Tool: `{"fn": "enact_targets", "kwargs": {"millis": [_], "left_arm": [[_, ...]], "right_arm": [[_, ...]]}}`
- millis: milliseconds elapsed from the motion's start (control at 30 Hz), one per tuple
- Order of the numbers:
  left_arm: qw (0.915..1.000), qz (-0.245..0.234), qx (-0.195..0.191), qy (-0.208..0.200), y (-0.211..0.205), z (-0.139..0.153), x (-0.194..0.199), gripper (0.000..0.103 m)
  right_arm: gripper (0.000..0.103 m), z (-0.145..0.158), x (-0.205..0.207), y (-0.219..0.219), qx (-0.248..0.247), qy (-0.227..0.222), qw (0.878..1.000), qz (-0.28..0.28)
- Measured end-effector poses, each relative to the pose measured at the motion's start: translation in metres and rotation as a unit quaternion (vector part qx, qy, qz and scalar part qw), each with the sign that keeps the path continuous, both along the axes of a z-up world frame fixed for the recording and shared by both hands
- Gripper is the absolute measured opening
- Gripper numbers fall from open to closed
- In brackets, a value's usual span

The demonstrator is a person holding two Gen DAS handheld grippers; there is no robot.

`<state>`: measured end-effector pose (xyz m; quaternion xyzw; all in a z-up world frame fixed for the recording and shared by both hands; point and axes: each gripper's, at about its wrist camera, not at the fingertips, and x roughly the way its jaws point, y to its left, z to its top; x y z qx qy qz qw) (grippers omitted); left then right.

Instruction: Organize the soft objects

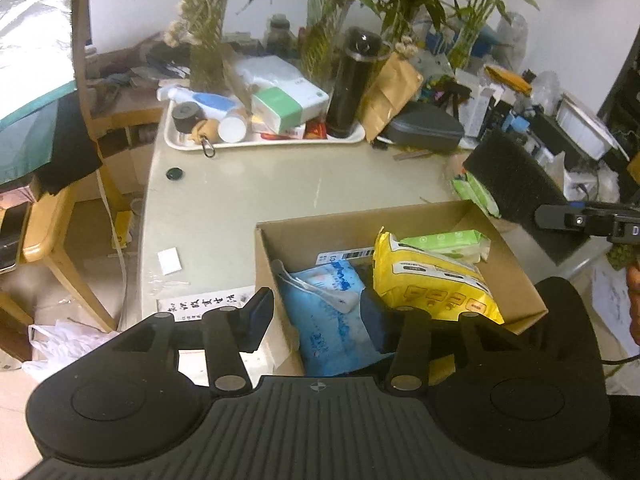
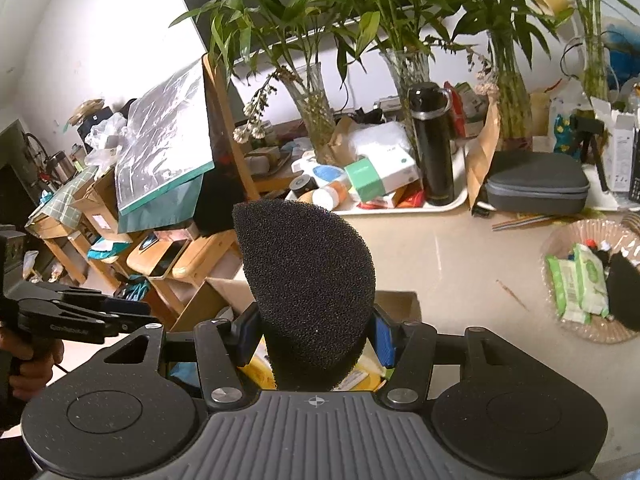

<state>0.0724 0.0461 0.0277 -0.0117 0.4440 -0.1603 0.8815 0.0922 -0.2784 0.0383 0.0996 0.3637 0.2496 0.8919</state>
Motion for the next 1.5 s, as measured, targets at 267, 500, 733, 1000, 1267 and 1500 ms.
{"fn": "enact_targets", "kwargs": {"millis": [267, 500, 733, 1000, 1267, 1500], "left_arm": [[0.9999, 0.012, 0.007, -0.01, 0.004, -0.001, -0.017, 0.048], [0.9998, 0.016, 0.007, -0.011, 0.004, -0.006, -0.023, 0.048], [0.9994, 0.029, 0.005, -0.015, 0.006, -0.005, -0.03, 0.066], [0.999, 0.032, 0.017, -0.027, -0.001, -0.003, -0.037, 0.075], [0.9973, 0.029, 0.048, -0.048, -0.016, 0.001, -0.052, 0.082], [0.9922, 0.039, 0.067, -0.097, -0.027, 0.005, -0.076, 0.103]], "right_arm": [[0.058, -0.001, 0.005, 0.023, -0.004, 0.009, 0.999, 0.035], [0.071, -0.029, 0.026, 0.061, -0.055, 0.067, 0.993, 0.086], [0.098, -0.03, 0.011, 0.058, -0.064, 0.052, 0.994, 0.068], [0.103, -0.02, -0.016, 0.045, -0.086, 0.013, 0.996, 0.02], [0.103, -0.011, -0.047, 0.044, -0.12, -0.036, 0.992, -0.011], [0.103, -0.01, -0.077, 0.049, -0.143, -0.066, 0.987, -0.042]]}}
